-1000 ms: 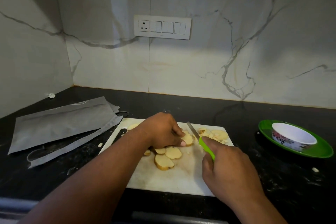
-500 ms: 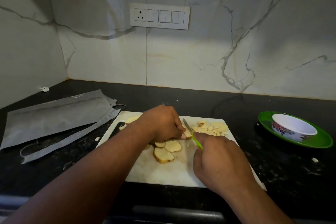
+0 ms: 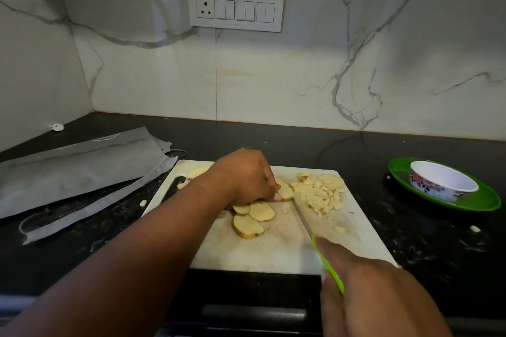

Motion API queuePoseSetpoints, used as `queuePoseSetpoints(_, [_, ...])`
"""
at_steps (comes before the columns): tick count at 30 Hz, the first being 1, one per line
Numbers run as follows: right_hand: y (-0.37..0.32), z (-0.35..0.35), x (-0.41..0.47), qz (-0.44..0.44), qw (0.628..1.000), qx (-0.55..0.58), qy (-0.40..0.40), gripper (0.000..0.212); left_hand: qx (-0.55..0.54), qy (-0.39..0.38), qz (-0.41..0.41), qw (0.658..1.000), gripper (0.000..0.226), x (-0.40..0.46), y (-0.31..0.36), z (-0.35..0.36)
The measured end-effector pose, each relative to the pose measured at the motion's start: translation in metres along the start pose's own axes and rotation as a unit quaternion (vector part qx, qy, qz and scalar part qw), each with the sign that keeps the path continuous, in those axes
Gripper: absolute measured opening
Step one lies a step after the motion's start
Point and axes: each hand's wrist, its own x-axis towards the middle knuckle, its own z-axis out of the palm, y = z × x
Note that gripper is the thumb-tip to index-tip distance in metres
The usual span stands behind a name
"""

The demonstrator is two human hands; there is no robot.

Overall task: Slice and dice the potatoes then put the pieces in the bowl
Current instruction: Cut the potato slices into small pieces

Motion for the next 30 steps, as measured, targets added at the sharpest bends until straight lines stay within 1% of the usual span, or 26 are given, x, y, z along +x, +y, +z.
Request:
queuePoseSetpoints(2, [0.001,-0.008,-0.005,0.0,1.0,0.001,0.002,0.052,-0.019,0.006,-0.008,1.0,0.022,0.0,-0.002,0.0])
queuePoseSetpoints(4, [0.001,-0.011,0.0,-0.002,1.0,-0.002,0.029,0.052,-0.048,0.015,-0.02,0.999,0.021,0.0,-0.005,0.001])
queuePoseSetpoints(8, [-0.001,0.001,0.04,-0.026,0.994,-0.021,0.102,0.053,-0.065,0.023,-0.032,0.997,0.019,-0.001,-0.007,0.003])
queuePoseSetpoints(10, [-0.004,0.012,0.061,-0.028,0.993,-0.015,0.111,0.047,-0.065,0.018,-0.034,0.997,0.017,-0.001,-0.006,0.003])
queuePoseSetpoints(12, [-0.007,0.02,0.074,-0.037,0.994,-0.005,0.1,0.045,-0.068,0.016,-0.034,0.997,0.015,-0.001,-0.006,0.003])
queuePoseSetpoints(15, [-0.004,0.023,0.072,-0.039,0.996,-0.002,0.083,0.049,-0.068,0.013,-0.041,0.997,0.016,0.0,-0.006,0.002])
queuePoseSetpoints(19, [0.004,0.014,0.038,-0.038,0.999,-0.013,0.032,0.056,-0.077,0.011,-0.045,0.996,0.018,0.002,-0.005,0.003])
queuePoseSetpoints(20, [0.004,0.008,0.028,-0.026,0.999,-0.004,0.024,0.057,-0.076,0.011,-0.043,0.996,0.018,0.002,-0.005,0.003])
queuePoseSetpoints(21, [0.003,-0.001,0.02,-0.012,1.0,0.017,0.021,0.057,-0.077,0.012,-0.041,0.996,0.018,0.002,-0.005,0.003])
queuePoseSetpoints(23, [0.004,-0.005,0.004,-0.01,0.999,0.046,-0.021,0.048,-0.079,0.015,-0.04,0.996,0.018,0.001,-0.005,0.003])
queuePoseSetpoints(24, [0.0,-0.009,0.0,-0.016,0.999,0.024,-0.017,0.042,-0.077,0.018,-0.038,0.996,0.019,0.0,-0.005,0.003])
queuePoseSetpoints(25, [0.002,-0.01,-0.005,-0.046,0.999,0.01,0.026,0.036,-0.072,0.022,-0.037,0.996,0.019,0.0,-0.005,0.003])
queuePoseSetpoints(26, [-0.001,-0.015,-0.003,-0.045,0.997,-0.012,0.069,0.051,-0.067,0.025,-0.037,0.997,0.02,-0.001,-0.005,0.002])
queuePoseSetpoints(27, [0.005,-0.014,-0.003,-0.055,0.994,0.004,0.093,0.042,-0.063,0.028,-0.039,0.997,0.021,-0.002,-0.004,0.001])
queuePoseSetpoints(28, [0.002,-0.016,0.002,-0.028,0.994,0.01,0.101,0.046,-0.064,0.028,-0.044,0.997,0.022,-0.002,-0.004,0.0])
queuePoseSetpoints(30, [0.001,-0.011,0.025,-0.013,0.995,0.003,0.097,0.053,-0.069,0.022,-0.052,0.996,0.023,-0.004,-0.004,0.0])
